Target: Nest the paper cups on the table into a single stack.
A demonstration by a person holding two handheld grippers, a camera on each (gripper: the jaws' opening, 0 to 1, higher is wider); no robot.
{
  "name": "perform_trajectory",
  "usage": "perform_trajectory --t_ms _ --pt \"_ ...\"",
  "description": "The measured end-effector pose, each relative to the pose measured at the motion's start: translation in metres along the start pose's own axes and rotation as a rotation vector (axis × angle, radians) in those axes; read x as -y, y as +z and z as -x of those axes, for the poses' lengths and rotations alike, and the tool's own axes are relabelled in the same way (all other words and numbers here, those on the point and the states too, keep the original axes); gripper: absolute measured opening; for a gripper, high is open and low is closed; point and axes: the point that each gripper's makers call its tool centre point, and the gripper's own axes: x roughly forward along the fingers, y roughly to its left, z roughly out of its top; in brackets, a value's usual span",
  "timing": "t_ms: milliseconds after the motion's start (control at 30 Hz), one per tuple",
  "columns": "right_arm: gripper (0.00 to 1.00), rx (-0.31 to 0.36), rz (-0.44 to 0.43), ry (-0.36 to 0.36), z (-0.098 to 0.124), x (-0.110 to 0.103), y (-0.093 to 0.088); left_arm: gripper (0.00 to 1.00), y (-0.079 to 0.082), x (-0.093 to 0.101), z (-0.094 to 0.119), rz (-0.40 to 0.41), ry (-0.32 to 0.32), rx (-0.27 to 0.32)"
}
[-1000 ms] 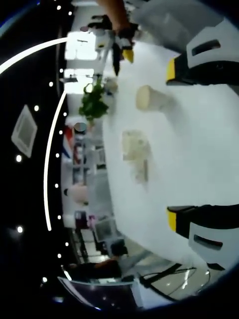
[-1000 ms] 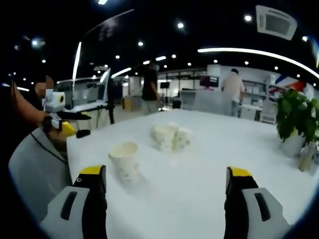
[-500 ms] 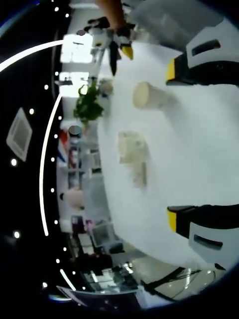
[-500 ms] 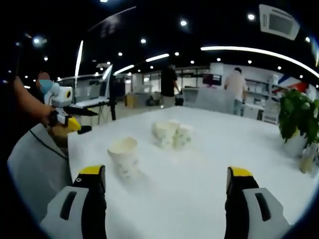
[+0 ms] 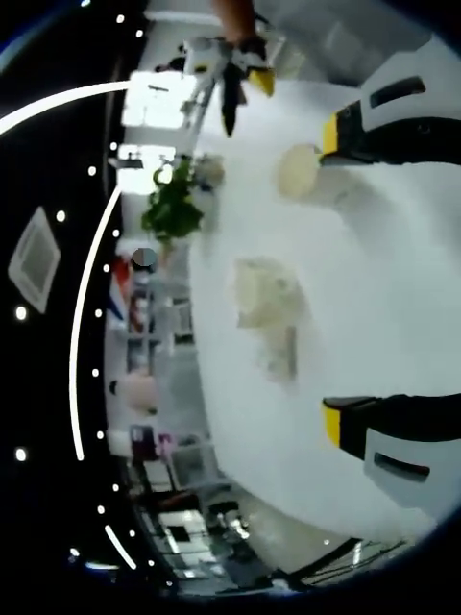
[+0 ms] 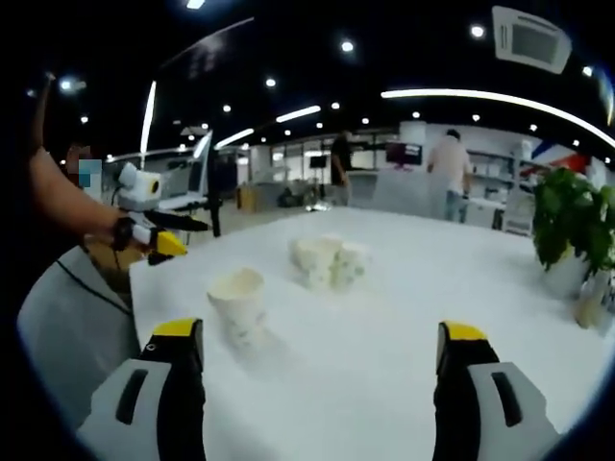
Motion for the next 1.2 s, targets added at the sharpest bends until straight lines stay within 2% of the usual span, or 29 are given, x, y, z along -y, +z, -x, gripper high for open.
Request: perform_trajectory --t_ms 133,267,400,533,700,833,1033,1200 --pt "1.00 -0.008 -0.012 -0.008 0.002 0.001 -0.004 0.99 0.009 0.007 -0.018 0.029 -0.038 0.015" --pt "1.00 -0.010 -0.014 -0.008 0.004 0.000 -0.005 0.99 0.016 0.009 -0.038 0.003 -0.045 0.015" --pt "1.00 -0.006 -0.016 -0.009 0.006 -0.001 -0.004 0.93 0.021 0.009 -0.059 0.006 -0.050 0.024" --pt "1.00 -0.004 -0.023 -0.015 0.008 0.000 -0.003 0.97 0.023 0.012 -0.080 -0.013 -0.080 0.011" --pt "0.99 -0.008 -0.027 -0.020 0.009 0.002 -0.004 0.91 0.033 0.006 -0.101 0.018 -0.062 0.015" --pt "0.99 -0.010 -0.034 -0.026 0.010 0.004 -0.004 0.89 0.041 0.008 -0.123 -0.004 -0.072 0.015" --pt "0.99 -0.010 -0.039 -0.027 0.012 0.003 -0.005 0.84 0.038 0.004 -0.142 -0.057 -0.053 -0.007" --pt "0.99 -0.014 -0.037 -0.029 0.015 0.002 -0.006 0.72 0.030 0.001 -0.158 -0.085 -0.052 -0.031"
